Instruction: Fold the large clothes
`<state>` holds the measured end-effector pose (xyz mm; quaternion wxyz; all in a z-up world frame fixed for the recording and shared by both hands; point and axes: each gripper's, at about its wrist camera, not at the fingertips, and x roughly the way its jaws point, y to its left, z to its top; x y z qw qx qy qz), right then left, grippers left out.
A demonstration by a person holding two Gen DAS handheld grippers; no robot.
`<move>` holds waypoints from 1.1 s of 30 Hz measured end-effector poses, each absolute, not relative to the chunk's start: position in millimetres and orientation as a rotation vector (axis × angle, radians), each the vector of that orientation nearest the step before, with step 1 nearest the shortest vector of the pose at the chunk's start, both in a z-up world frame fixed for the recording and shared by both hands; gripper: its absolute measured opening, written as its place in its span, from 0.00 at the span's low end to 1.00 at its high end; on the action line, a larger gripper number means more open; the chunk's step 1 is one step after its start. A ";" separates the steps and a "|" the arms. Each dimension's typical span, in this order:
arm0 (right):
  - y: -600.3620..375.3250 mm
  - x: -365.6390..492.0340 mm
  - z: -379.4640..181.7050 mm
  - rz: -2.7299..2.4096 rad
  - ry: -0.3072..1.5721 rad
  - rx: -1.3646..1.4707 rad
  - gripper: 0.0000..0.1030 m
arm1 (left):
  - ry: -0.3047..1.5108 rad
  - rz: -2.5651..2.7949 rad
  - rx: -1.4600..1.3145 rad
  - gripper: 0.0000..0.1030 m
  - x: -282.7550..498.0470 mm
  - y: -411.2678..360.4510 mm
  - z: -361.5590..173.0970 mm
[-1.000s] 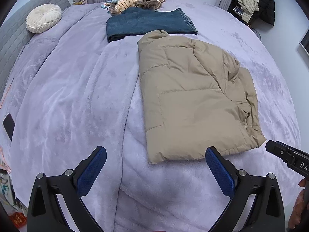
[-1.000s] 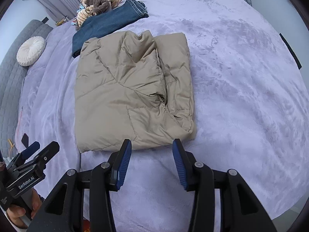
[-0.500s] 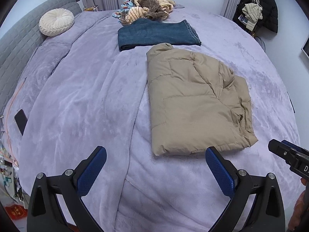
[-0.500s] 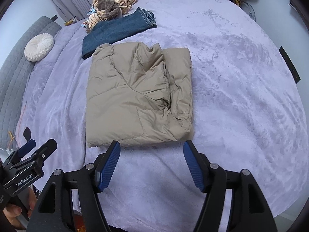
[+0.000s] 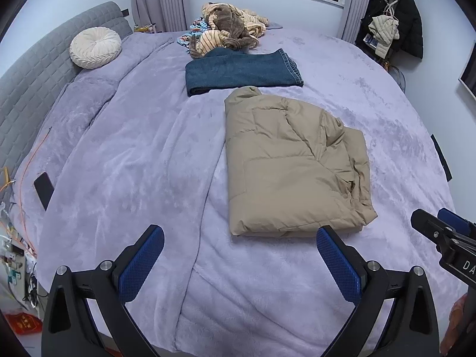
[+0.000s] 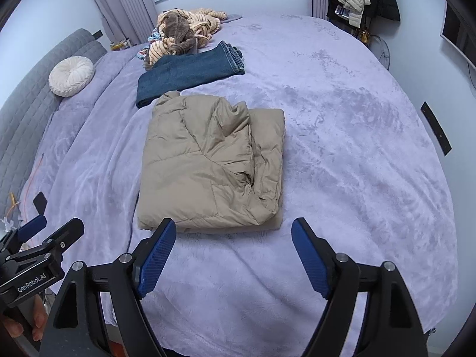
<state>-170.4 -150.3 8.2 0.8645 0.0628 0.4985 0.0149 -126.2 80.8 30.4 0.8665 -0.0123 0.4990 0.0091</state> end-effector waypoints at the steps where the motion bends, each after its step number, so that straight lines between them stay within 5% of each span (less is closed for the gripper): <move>1: -150.1 -171.8 9.7 0.030 1.041 0.128 0.80 | 1.041 0.022 -0.022 1.00 -127.6 80.4 32.0; 33: -146.1 -192.9 39.0 -0.004 0.960 0.101 0.82 | 0.989 0.061 -0.034 1.00 -149.4 85.2 57.5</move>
